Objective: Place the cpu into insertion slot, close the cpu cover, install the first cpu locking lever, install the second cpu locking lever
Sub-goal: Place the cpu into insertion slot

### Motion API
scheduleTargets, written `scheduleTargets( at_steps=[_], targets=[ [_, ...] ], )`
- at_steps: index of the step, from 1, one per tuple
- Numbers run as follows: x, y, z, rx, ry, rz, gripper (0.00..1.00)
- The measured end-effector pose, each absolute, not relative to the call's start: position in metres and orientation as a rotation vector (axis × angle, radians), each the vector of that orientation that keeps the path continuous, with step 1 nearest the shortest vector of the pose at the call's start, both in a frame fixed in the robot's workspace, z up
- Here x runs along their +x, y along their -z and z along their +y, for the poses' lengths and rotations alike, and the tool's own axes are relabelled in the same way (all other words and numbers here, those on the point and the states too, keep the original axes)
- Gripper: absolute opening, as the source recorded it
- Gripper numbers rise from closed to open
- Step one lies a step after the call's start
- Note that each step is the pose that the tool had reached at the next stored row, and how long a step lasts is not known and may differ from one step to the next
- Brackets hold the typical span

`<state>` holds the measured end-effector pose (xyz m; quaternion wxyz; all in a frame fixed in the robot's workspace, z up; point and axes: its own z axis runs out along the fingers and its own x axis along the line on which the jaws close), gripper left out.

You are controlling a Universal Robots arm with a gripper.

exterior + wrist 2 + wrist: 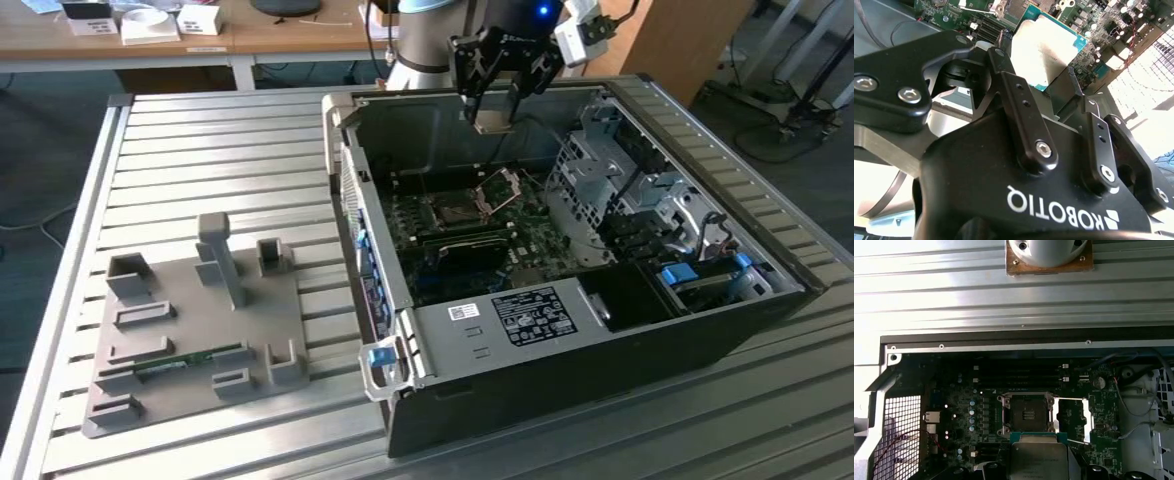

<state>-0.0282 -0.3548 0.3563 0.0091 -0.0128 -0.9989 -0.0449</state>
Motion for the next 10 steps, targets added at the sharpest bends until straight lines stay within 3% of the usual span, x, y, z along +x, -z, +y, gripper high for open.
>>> scheduleTargets(
  at_steps=[10],
  targets=[
    [-0.0282, -0.3553, -0.3549, -0.040, 0.140, -3.120, 0.54]
  ],
)
